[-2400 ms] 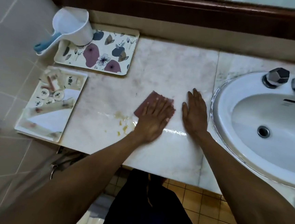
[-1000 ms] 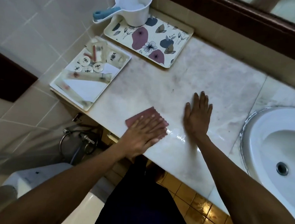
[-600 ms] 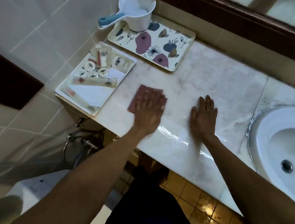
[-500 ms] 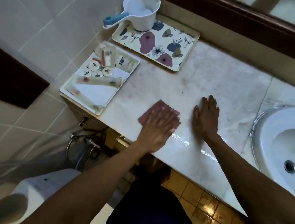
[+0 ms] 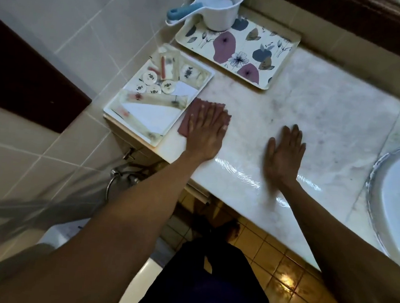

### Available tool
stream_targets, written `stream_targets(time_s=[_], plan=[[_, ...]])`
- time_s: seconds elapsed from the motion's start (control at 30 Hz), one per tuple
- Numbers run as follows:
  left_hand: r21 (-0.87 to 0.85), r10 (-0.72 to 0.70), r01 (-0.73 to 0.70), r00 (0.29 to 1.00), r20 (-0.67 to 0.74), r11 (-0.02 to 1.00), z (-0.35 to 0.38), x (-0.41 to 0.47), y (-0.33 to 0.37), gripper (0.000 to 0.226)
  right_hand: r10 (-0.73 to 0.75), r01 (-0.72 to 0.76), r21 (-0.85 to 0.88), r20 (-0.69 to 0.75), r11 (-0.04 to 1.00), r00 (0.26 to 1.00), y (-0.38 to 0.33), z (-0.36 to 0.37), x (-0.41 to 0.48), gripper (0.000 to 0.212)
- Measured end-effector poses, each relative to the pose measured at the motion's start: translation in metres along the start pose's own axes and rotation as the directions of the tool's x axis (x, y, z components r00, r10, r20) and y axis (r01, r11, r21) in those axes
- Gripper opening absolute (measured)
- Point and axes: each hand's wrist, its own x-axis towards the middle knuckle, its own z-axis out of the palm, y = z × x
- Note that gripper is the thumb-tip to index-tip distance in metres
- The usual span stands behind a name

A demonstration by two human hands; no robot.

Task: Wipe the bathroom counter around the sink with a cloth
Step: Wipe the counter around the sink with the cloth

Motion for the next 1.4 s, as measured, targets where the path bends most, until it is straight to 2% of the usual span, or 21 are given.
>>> stream_targets(time_s=[0.13, 0.23, 0.3, 0.4, 0.5, 0.57, 0.63, 0.7, 0.8, 0.87, 0.9, 0.97, 1.03, 1.13, 1.2, 1.27, 1.33, 1.4], plan=[[0.092, 0.138, -0.134, 0.990, -0.035, 0.987, 0.010, -0.059, -0.034, 0.055, -0.009, 0.008, -0.052, -0.030, 0.999, 1.000, 0.001, 0.002, -0.003, 0.058], [0.115, 0.155, -0.151, 0.988, -0.021, 0.982, 0.008, -0.104, -0.057, 0.054, -0.001, -0.004, -0.078, -0.065, 0.997, 0.998, -0.002, 0.003, -0.005, 0.057], [0.130, 0.174, -0.171, 0.985, -0.014, 0.977, 0.004, -0.103, -0.067, 0.054, 0.001, -0.006, -0.073, -0.074, 0.997, 0.997, -0.002, 0.004, -0.006, 0.057], [0.153, 0.116, -0.103, 0.991, -0.073, 0.983, 0.004, -0.062, -0.056, 0.054, 0.001, -0.006, -0.070, -0.078, 0.998, 0.997, -0.002, 0.003, -0.005, 0.057], [0.080, -0.035, 0.044, 0.993, -0.109, 0.996, 0.011, -0.024, -0.012, 0.056, -0.013, 0.013, -0.005, -0.024, 1.000, 1.000, 0.001, -0.003, -0.003, 0.056], [0.050, -0.026, 0.032, 0.993, -0.119, 0.998, 0.022, -0.019, 0.027, 0.057, -0.049, 0.050, 0.073, -0.014, 0.996, 0.999, 0.009, -0.011, -0.001, 0.052], [0.067, 0.126, -0.118, 0.984, -0.123, 0.991, 0.041, -0.037, 0.063, 0.055, -0.074, 0.078, 0.104, -0.043, 0.992, 0.996, 0.024, -0.021, -0.003, 0.049], [0.077, 0.317, -0.312, 0.946, -0.065, 0.947, 0.058, -0.070, 0.085, 0.054, -0.074, 0.081, 0.108, -0.071, 0.991, 0.995, 0.045, -0.031, -0.007, 0.047], [0.107, 0.589, -0.601, 0.799, 0.120, 0.792, 0.062, -0.107, 0.066, 0.054, -0.069, 0.076, 0.074, -0.088, 0.994, 0.994, 0.080, -0.045, -0.016, 0.048], [0.112, 0.673, -0.700, 0.711, 0.205, 0.705, 0.051, -0.107, 0.034, 0.053, -0.039, 0.043, 0.043, -0.095, 0.998, 0.995, 0.102, -0.056, -0.022, 0.048], [0.133, 0.681, -0.715, 0.696, 0.225, 0.687, 0.045, -0.099, 0.018, 0.053, -0.028, 0.032, 0.037, -0.106, 0.999, 0.994, 0.111, -0.062, -0.026, 0.047], [0.187, 0.633, -0.667, 0.744, 0.213, 0.721, 0.030, -0.071, -0.001, 0.054, -0.006, 0.011, 0.035, -0.147, 0.999, 0.989, 0.128, -0.074, -0.033, 0.045], [0.201, 0.507, -0.532, 0.846, 0.163, 0.823, 0.023, -0.041, 0.002, 0.056, 0.006, -0.004, 0.010, -0.181, 1.000, 0.984, 0.143, -0.089, -0.043, 0.041], [0.164, 0.265, -0.271, 0.963, 0.055, 0.949, 0.027, -0.015, 0.048, 0.057, 0.028, -0.041, -0.049, -0.238, 0.998, 0.971, 0.174, -0.109, -0.062, 0.037], [0.083, 0.125, -0.126, 0.992, 0.017, 0.989, 0.039, -0.013, 0.097, 0.057, 0.073, -0.094, -0.074, -0.248, 0.993, 0.966, 0.199, -0.120, -0.075, 0.038], [0.069, 0.170, -0.170, 0.985, -0.004, 0.983, 0.058, -0.023, 0.145, 0.056, 0.125, -0.149, -0.091, -0.223, 0.985, 0.967, 0.226, -0.130, -0.088, 0.041], [0.083, 0.332, -0.328, 0.942, -0.043, 0.941, 0.082, -0.042, 0.188, 0.053, 0.204, -0.218, -0.058, -0.181, 0.974, 0.962, 0.246, -0.140, -0.100, 0.045], [0.071, 0.485, -0.483, 0.874, -0.011, 0.873, 0.108, -0.074, 0.220, 0.051, 0.277, -0.280, -0.021, -0.110, 0.960, 0.955, 0.261, -0.149, -0.111, 0.051]])
